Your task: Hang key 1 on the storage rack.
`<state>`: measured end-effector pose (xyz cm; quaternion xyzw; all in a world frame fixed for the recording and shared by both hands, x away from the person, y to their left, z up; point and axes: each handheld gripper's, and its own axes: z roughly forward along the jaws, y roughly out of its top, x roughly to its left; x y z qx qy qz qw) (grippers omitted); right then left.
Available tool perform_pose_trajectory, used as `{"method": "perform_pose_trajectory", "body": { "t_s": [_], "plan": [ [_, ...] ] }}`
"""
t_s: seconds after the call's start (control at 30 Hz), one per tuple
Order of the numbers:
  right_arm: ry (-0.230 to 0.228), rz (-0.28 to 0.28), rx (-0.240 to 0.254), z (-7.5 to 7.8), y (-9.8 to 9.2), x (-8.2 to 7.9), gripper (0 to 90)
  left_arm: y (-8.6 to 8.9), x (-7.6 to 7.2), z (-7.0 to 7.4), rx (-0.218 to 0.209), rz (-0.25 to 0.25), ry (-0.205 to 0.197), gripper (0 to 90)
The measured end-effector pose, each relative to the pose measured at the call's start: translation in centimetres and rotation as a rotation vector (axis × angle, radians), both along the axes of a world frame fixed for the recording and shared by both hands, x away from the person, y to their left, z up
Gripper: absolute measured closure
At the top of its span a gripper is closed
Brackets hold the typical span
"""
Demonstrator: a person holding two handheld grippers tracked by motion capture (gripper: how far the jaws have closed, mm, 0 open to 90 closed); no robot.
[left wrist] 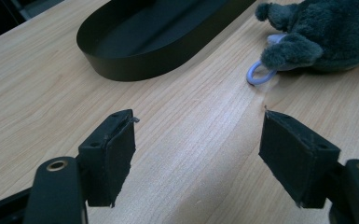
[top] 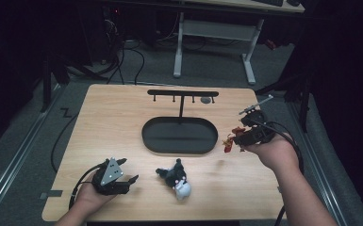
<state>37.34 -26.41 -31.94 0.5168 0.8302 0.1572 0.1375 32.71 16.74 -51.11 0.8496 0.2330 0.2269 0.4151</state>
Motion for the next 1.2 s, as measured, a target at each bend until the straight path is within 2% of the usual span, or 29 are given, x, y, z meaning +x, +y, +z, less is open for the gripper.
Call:
{"method": "perform_pose_trajectory", "body": {
  "t_s": [0.67,1.2],
  "plan": [
    [-0.033,0.010,0.004,1.6,1.6,2.7,57.8,0.3,0.1,0.1,-0.008,0.005,0.003,27.0],
    [-0.039,0.016,0.009,1.3,2.5,4.7,57.8,0.3,0.1,0.0,-0.005,0.005,0.008,27.0]
  ]
}}
